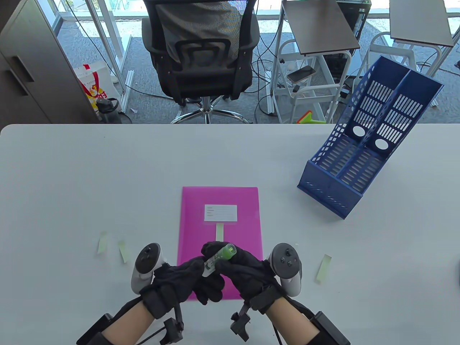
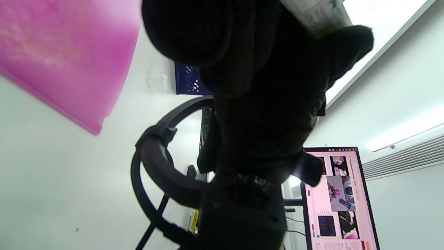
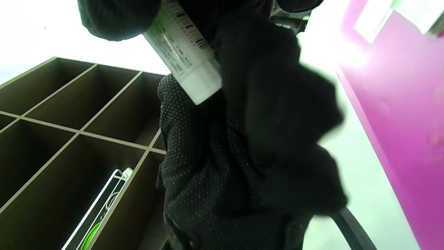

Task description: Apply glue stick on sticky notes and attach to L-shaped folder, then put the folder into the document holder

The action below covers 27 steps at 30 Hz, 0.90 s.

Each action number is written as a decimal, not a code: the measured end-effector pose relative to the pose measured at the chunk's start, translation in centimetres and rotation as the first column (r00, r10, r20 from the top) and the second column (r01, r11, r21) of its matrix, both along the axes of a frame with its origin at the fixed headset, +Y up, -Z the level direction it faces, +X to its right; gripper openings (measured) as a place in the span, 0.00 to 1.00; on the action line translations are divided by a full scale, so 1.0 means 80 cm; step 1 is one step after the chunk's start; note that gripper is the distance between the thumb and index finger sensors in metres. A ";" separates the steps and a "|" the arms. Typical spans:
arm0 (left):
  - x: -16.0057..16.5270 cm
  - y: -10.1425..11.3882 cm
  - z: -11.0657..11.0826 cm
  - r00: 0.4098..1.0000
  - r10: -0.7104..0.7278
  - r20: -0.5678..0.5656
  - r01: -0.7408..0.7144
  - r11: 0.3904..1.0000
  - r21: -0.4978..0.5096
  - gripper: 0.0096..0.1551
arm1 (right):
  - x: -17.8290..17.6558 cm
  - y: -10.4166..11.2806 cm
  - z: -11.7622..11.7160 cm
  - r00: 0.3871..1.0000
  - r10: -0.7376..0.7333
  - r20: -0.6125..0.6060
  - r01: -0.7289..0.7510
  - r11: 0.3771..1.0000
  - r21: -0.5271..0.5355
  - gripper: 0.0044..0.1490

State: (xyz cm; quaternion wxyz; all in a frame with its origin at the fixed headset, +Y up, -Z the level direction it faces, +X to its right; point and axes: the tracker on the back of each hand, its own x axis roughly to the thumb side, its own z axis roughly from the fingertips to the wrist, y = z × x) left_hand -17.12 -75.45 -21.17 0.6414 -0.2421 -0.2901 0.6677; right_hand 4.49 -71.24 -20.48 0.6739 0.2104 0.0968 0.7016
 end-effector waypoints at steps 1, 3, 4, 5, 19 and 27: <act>-0.002 0.001 0.000 0.998 -0.034 -0.059 0.037 0.999 0.034 0.31 | 0.000 0.002 0.002 0.999 0.018 0.046 -0.018 1.000 0.009 0.34; -0.005 0.003 -0.001 0.990 -0.060 -0.130 0.069 0.995 0.065 0.31 | -0.001 0.005 0.004 0.996 0.047 0.079 -0.049 0.999 0.023 0.34; -0.006 0.004 -0.001 0.985 -0.065 -0.161 0.077 0.995 0.068 0.32 | -0.001 0.006 0.005 0.995 0.047 0.091 -0.049 0.998 0.026 0.34; -0.006 0.004 -0.001 0.984 -0.064 -0.167 0.076 0.995 0.066 0.32 | -0.002 0.007 0.005 0.995 0.043 0.091 -0.045 0.999 0.026 0.34; 0.000 0.001 -0.001 0.999 0.009 -0.048 -0.010 1.000 -0.015 0.33 | -0.003 0.006 0.001 0.993 0.074 0.093 -0.081 0.994 0.072 0.34; -0.003 -0.015 -0.001 0.996 0.033 -0.081 -0.041 0.995 -0.093 0.39 | -0.005 0.004 0.000 0.997 0.030 0.067 -0.033 0.998 0.046 0.34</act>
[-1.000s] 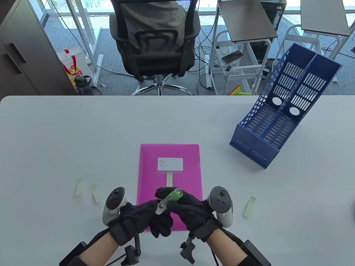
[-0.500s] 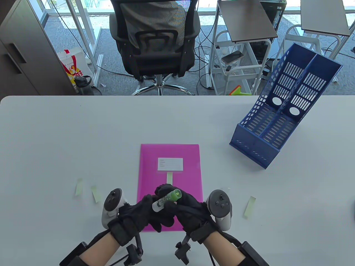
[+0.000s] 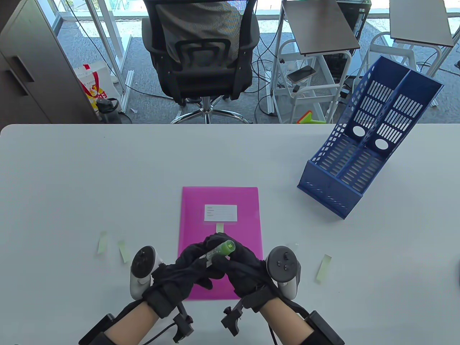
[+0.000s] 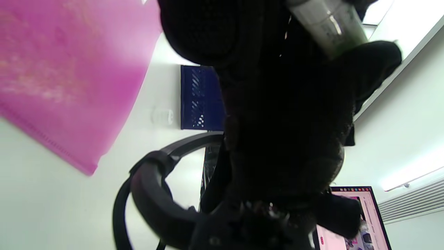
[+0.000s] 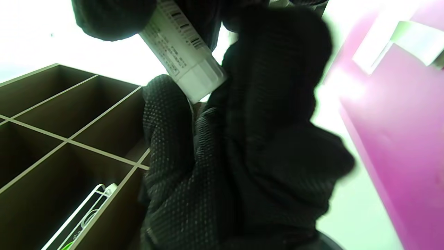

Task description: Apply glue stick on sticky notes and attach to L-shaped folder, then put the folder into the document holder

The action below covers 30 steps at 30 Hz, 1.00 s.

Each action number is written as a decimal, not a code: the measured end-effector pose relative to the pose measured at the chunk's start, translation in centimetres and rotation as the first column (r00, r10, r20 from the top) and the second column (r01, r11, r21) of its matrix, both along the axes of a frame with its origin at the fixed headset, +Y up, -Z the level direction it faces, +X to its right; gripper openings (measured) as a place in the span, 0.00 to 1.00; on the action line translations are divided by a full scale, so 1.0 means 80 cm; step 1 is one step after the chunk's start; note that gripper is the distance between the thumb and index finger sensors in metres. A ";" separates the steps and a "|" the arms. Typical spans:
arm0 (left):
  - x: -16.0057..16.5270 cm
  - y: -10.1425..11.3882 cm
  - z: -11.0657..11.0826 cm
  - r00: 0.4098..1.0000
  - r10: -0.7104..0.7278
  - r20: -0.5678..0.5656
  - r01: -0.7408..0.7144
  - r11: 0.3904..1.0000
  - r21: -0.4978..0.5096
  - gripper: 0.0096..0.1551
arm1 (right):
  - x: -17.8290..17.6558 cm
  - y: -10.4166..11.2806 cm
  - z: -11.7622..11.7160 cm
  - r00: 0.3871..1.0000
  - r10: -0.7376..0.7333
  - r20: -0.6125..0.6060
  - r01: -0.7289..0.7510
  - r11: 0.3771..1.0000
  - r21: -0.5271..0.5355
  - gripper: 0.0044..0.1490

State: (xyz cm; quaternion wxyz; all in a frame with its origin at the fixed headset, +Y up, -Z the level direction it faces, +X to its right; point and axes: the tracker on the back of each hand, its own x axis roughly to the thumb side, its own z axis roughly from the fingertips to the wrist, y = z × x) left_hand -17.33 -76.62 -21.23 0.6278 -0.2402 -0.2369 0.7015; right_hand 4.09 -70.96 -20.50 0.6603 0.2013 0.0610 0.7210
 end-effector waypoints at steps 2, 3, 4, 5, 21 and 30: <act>0.007 -0.008 0.002 0.984 0.126 0.123 -0.113 0.988 -0.102 0.40 | -0.003 0.000 0.002 0.999 -0.025 -0.030 0.024 1.000 -0.008 0.34; 0.011 -0.009 0.003 0.962 0.209 0.175 -0.182 0.971 -0.157 0.41 | -0.005 -0.001 0.002 0.998 -0.017 -0.059 0.016 1.000 -0.009 0.34; 0.013 -0.008 0.004 0.953 0.238 0.186 -0.207 0.963 -0.174 0.40 | -0.005 -0.002 0.002 0.998 -0.007 -0.062 0.007 1.000 -0.007 0.34; 0.012 -0.007 0.003 0.961 0.225 0.158 -0.199 0.966 -0.168 0.38 | -0.004 -0.003 0.001 0.999 -0.017 -0.049 0.016 1.000 -0.011 0.34; 0.007 -0.003 0.004 0.985 0.122 0.123 -0.110 0.989 -0.100 0.41 | -0.005 -0.002 0.000 0.998 -0.009 -0.067 0.009 1.000 -0.003 0.33; 0.002 0.030 0.007 0.984 -0.092 -0.150 0.123 0.968 0.217 0.32 | 0.003 0.005 -0.002 0.999 -0.018 -0.032 0.018 1.000 0.019 0.34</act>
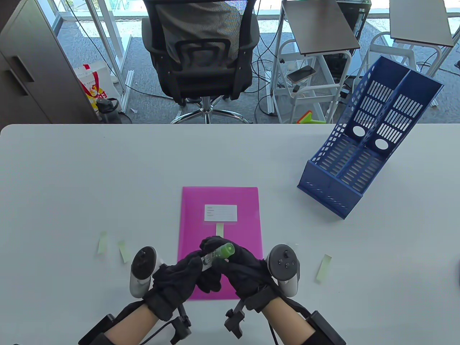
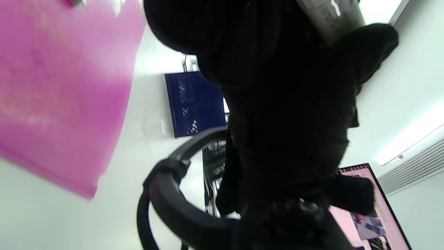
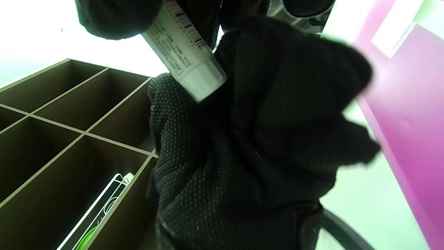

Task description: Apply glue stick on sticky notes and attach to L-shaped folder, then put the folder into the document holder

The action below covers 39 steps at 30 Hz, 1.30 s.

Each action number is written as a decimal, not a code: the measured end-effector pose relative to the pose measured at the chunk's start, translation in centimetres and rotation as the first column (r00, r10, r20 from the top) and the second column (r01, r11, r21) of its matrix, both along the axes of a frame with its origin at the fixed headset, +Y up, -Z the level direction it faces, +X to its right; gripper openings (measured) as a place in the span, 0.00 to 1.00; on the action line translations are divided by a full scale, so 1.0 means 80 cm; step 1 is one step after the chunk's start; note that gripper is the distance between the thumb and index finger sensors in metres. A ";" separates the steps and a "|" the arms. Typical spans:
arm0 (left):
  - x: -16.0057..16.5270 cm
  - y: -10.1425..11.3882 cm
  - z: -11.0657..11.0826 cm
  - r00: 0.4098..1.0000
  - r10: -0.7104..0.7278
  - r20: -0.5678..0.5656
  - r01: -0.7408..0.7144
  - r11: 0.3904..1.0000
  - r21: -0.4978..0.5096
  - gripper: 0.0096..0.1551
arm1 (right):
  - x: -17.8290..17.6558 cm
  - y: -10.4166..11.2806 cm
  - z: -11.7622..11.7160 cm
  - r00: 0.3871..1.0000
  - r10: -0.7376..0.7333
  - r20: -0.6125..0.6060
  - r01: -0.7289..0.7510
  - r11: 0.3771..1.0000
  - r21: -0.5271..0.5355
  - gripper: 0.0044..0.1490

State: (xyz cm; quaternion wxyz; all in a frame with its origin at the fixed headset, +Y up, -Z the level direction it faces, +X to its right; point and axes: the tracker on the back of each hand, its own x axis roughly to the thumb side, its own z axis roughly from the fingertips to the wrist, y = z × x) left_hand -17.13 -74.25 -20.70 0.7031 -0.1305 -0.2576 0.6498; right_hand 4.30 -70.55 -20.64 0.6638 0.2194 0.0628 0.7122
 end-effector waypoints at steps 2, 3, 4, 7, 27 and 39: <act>-0.001 0.004 0.000 1.000 -0.004 -0.024 0.004 1.000 0.000 0.31 | 0.002 0.001 0.001 1.000 0.003 0.011 -0.004 1.000 0.006 0.34; -0.002 0.003 -0.001 1.000 0.002 -0.004 -0.002 1.000 -0.003 0.31 | 0.003 0.001 0.001 1.000 0.009 0.010 -0.009 1.000 0.007 0.34; -0.003 0.002 -0.002 1.000 0.005 0.004 -0.005 1.000 -0.011 0.31 | 0.004 0.001 0.000 1.000 0.015 0.008 -0.015 1.000 0.007 0.34; -0.003 -0.013 -0.005 0.987 0.064 0.150 -0.048 0.993 -0.107 0.37 | 0.004 0.000 -0.004 0.998 -0.018 -0.060 0.016 1.000 -0.021 0.34; -0.004 -0.015 -0.006 0.996 0.035 0.078 -0.022 0.986 -0.165 0.33 | 0.005 -0.013 -0.005 1.000 0.015 -0.011 -0.015 0.999 -0.048 0.34; 0.001 -0.028 -0.005 0.934 0.229 0.274 -0.115 0.920 -0.374 0.37 | -0.004 -0.015 0.002 1.000 0.004 -0.031 -0.005 0.999 -0.043 0.34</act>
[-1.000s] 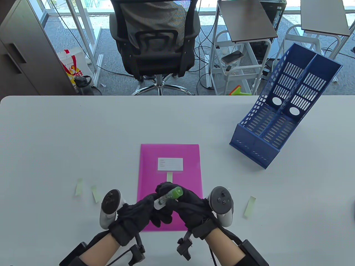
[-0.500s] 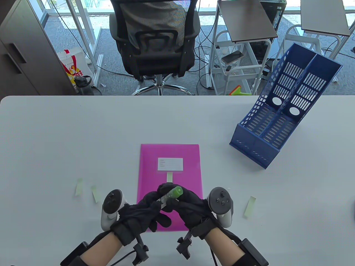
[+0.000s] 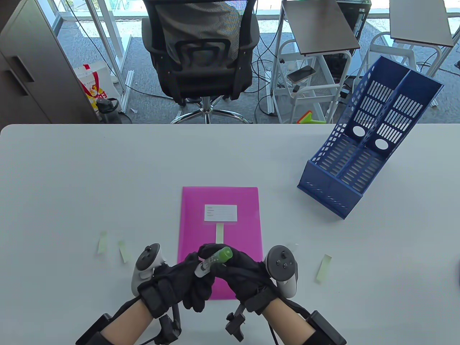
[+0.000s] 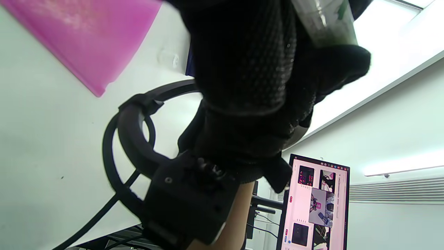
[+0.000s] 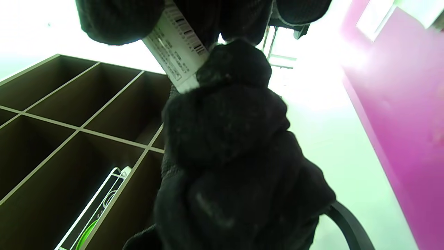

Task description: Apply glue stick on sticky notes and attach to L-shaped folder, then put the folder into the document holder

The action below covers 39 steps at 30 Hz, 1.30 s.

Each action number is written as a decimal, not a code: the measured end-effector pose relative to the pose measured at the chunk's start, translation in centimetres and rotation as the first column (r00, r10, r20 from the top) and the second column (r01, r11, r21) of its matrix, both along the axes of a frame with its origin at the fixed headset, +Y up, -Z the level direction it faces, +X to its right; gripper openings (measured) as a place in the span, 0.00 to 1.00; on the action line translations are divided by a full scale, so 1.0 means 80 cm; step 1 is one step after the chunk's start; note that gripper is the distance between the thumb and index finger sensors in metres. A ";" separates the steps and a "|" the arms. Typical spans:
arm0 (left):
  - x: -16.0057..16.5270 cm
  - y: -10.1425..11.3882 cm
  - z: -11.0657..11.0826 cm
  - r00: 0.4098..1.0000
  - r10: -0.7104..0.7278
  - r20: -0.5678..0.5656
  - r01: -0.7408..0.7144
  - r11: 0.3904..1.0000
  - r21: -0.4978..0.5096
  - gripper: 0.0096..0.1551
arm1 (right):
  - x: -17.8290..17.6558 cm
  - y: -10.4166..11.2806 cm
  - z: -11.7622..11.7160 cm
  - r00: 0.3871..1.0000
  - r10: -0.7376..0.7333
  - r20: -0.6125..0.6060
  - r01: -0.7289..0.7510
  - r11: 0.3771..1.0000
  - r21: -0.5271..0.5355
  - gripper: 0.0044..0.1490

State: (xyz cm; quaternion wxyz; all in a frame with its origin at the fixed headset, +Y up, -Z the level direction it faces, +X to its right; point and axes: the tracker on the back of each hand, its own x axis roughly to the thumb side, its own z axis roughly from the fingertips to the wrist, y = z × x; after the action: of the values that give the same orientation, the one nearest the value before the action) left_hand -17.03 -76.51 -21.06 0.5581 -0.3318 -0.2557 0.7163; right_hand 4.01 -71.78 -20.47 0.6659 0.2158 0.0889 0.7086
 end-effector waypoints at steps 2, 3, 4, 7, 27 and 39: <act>0.001 0.000 0.000 1.000 -0.011 -0.017 0.012 1.000 0.024 0.36 | 0.001 0.000 0.001 0.998 0.034 0.055 -0.035 0.999 0.023 0.34; 0.002 0.001 0.000 0.999 -0.018 -0.041 0.019 0.999 0.035 0.35 | 0.002 0.000 0.002 0.995 0.049 0.084 -0.052 0.998 0.034 0.34; 0.001 0.001 0.000 0.997 -0.028 -0.067 0.031 0.999 0.043 0.34 | 0.002 -0.001 0.003 0.993 0.057 0.104 -0.061 0.997 0.037 0.34; -0.004 0.002 -0.001 0.983 -0.061 -0.171 0.078 0.993 0.092 0.32 | 0.002 -0.003 0.004 0.988 0.062 0.139 -0.067 0.997 0.030 0.34; 0.005 -0.013 0.002 0.997 0.065 -0.032 -0.065 0.998 0.004 0.32 | 0.000 -0.004 0.004 0.997 0.025 0.066 -0.025 1.000 -0.001 0.34; -0.008 0.002 -0.001 0.937 -0.157 -0.312 0.224 0.956 0.192 0.36 | 0.001 -0.005 0.002 0.996 0.027 0.082 -0.026 1.000 -0.010 0.33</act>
State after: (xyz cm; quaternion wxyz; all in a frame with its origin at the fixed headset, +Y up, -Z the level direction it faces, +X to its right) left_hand -17.69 -76.34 -21.14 0.6907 -0.1799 -0.2157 0.6664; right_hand 4.11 -72.18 -20.27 0.6605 0.1821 0.0674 0.7253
